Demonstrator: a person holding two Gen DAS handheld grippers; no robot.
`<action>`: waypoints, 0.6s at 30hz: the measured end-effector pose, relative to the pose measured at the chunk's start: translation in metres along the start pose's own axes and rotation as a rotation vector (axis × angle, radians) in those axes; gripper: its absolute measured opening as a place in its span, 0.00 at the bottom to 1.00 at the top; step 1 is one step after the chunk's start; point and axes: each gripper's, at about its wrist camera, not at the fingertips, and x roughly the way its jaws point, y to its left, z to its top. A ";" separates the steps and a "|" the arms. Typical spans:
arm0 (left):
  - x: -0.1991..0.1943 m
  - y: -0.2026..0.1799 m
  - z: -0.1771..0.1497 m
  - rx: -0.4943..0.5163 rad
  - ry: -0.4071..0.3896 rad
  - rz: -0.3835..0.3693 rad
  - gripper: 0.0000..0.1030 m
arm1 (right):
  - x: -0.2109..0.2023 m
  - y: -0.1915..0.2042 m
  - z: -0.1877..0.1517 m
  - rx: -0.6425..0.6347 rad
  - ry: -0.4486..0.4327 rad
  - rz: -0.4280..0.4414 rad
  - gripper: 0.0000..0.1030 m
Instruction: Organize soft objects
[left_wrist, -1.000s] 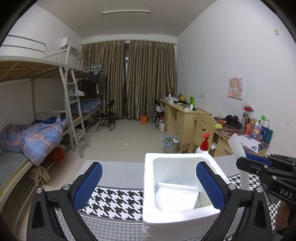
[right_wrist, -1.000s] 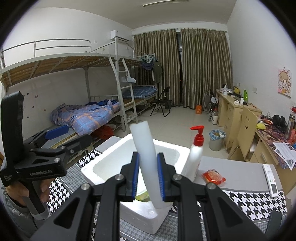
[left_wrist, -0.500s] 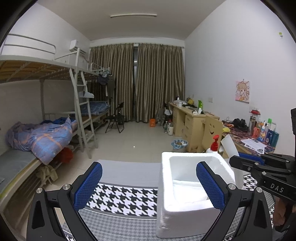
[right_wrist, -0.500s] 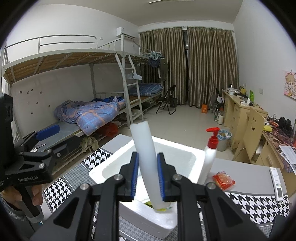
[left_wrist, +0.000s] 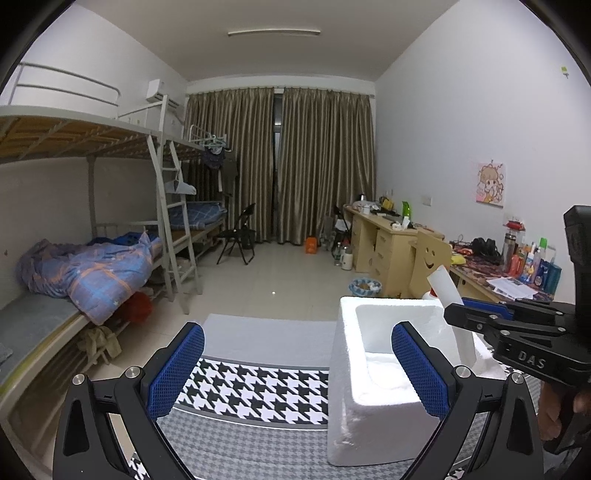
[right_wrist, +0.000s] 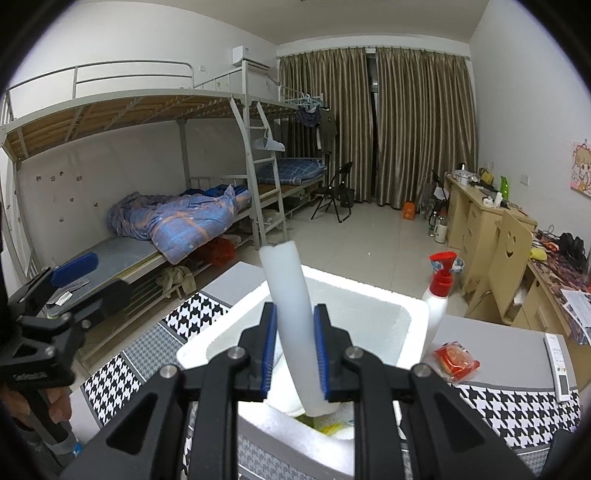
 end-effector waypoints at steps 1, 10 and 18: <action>-0.001 0.001 0.000 0.000 0.000 0.000 0.99 | 0.003 -0.001 0.000 0.001 0.005 -0.005 0.24; -0.003 0.003 -0.003 -0.003 -0.003 0.008 0.99 | 0.006 0.000 -0.003 0.011 0.013 -0.024 0.61; -0.003 0.005 -0.003 -0.005 -0.001 0.011 0.99 | -0.001 0.002 -0.003 0.008 -0.003 -0.032 0.77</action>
